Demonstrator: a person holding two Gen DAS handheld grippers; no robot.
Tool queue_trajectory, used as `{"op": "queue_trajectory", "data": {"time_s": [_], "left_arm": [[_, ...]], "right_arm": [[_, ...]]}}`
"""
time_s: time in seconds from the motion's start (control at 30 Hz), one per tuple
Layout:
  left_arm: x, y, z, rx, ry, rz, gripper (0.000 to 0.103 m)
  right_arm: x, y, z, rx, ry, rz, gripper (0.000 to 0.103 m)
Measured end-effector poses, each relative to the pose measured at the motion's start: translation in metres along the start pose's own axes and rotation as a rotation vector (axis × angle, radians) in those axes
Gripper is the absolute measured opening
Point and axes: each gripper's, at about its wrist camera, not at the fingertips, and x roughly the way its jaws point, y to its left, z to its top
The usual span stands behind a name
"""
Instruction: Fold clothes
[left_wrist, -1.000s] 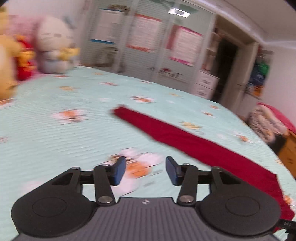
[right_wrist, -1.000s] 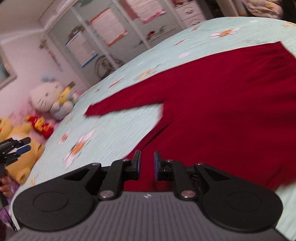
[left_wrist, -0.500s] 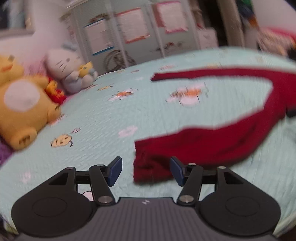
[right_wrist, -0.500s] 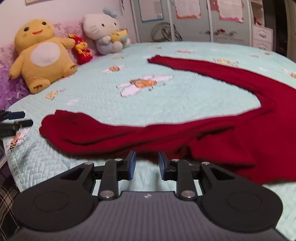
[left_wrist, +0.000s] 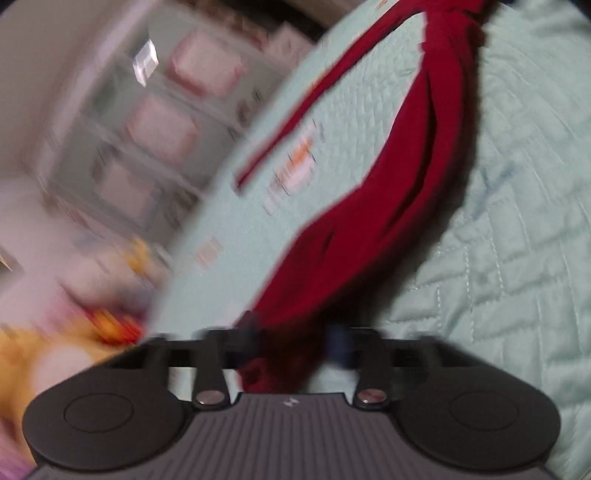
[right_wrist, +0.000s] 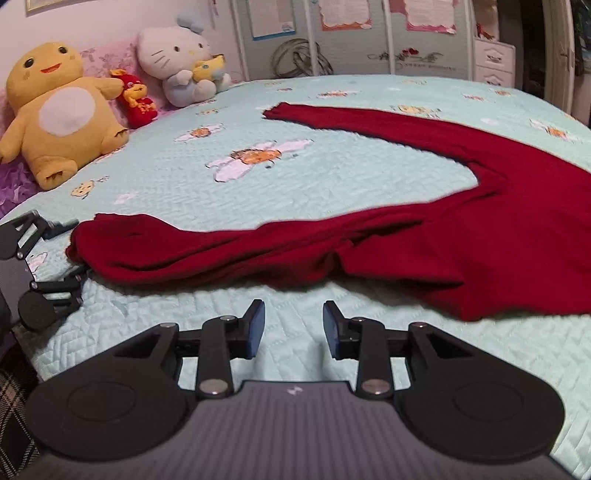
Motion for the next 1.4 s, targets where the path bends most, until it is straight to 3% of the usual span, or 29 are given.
{"op": "queue_trajectory", "data": {"time_s": [0.07,0.13,0.2,0.23,0.33,0.4,0.43,0.47,0.53,0.6,0.67,0.77,0.93,1.07,1.1,1.17,1.2,1.23,1.4], "left_arm": [[-0.009,0.03,0.015,-0.163,0.002,-0.072,0.007],[-0.02,0.081,0.032,-0.422,-0.03,-0.227,0.007],[-0.019,0.143,0.034,-0.817,-0.07,-0.423,0.007],[-0.011,0.166,0.032,-0.979,-0.098,-0.474,0.007],[0.03,0.21,0.018,-1.233,-0.011,-0.429,0.015],[0.056,0.22,0.001,-1.377,0.097,-0.434,0.036],[0.06,0.218,-0.008,-1.431,0.128,-0.442,0.04],[0.059,0.214,-0.017,-1.444,0.132,-0.444,0.042],[0.058,0.204,-0.03,-1.457,0.142,-0.437,0.06],[0.059,0.194,-0.04,-1.47,0.164,-0.418,0.062],[0.053,0.181,-0.041,-1.438,0.135,-0.382,0.062],[0.036,0.149,-0.021,-1.209,0.037,-0.277,0.065],[0.037,0.081,0.031,-0.748,-0.031,-0.156,0.071],[0.058,0.052,0.054,-0.561,-0.057,-0.04,0.072],[0.065,0.051,0.055,-0.559,-0.052,-0.032,0.072],[0.083,0.056,0.055,-0.576,-0.009,-0.026,0.056],[0.089,0.062,0.053,-0.613,0.006,-0.053,0.024],[0.093,0.071,0.052,-0.664,0.005,-0.094,0.006],[0.059,0.159,0.027,-1.135,-0.072,-0.269,0.004]], "right_arm": [[0.003,-0.007,-0.003,0.022,0.016,-0.018,0.035],[0.002,-0.014,-0.003,0.035,0.017,-0.033,0.035],[0.001,-0.021,-0.003,0.051,0.015,-0.045,0.035],[0.001,-0.024,-0.003,0.064,0.013,-0.049,0.035],[0.0,-0.031,-0.002,0.103,0.011,-0.047,0.035],[0.001,-0.03,-0.002,0.103,0.01,-0.042,0.035],[0.001,-0.03,-0.002,0.101,0.01,-0.04,0.035],[0.002,-0.029,-0.002,0.099,0.009,-0.038,0.035],[0.003,-0.028,-0.001,0.096,0.009,-0.034,0.035],[0.004,-0.027,-0.001,0.092,0.008,-0.031,0.035],[0.006,-0.025,-0.001,0.08,0.007,-0.032,0.035],[0.014,-0.021,-0.004,0.056,0.027,-0.036,0.035],[0.021,-0.019,-0.011,0.036,0.024,-0.042,0.036],[0.021,-0.018,-0.011,0.034,0.026,-0.036,0.041],[0.021,-0.018,-0.011,0.036,0.026,-0.033,0.042],[0.021,-0.017,-0.012,0.028,0.022,-0.031,0.045],[0.022,-0.016,-0.013,0.02,0.019,-0.032,0.045],[0.022,-0.015,-0.013,0.013,0.016,-0.033,0.046],[0.019,-0.021,-0.011,0.027,0.017,-0.012,0.046]]}}
